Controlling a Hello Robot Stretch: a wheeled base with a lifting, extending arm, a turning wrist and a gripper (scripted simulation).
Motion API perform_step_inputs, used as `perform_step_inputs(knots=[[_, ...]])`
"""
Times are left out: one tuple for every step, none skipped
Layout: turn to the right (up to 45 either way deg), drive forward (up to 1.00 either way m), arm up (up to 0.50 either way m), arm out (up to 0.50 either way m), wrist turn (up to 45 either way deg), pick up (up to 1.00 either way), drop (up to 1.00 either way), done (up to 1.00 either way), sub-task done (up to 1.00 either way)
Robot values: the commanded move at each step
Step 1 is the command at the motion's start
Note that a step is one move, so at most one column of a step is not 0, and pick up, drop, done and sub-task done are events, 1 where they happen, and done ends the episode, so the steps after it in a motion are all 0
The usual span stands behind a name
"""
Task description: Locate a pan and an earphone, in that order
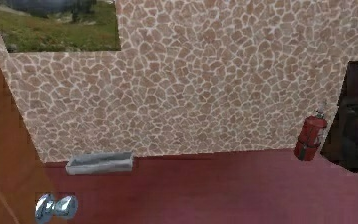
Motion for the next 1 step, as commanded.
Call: perform_step_inputs(knots=[[0.0, 0.35, 0.0, 0.0, 0.0, 0.0, 0.0, 0.0, 0.0]])
